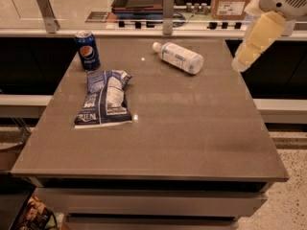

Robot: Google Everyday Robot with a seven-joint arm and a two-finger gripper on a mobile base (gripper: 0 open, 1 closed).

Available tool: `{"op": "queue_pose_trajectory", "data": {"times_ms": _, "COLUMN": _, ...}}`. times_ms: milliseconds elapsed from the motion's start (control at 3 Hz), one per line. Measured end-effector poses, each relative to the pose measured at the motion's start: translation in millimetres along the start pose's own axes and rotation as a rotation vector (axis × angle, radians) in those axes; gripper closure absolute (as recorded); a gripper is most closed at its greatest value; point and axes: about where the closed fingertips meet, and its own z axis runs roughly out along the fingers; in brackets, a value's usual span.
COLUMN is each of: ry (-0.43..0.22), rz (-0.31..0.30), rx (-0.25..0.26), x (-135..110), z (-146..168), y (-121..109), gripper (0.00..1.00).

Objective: Place blue plastic bottle upright

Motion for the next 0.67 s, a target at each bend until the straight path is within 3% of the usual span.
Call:
{"op": "queue_pose_trajectory", "data": {"times_ms": 333, "ry": -0.032, "rz": 0.079, "rx": -0.004, "x": -14.4, "z": 10.8, "y": -24.9, "gripper": 0.0}}
{"op": "queue_pose_trajectory", "data": {"times_ms": 667, "ry": -0.015, "rz": 0.175, "rx": -0.017, "x": -25.9, "z": 32.6, "y": -44.1, "gripper": 0.0}}
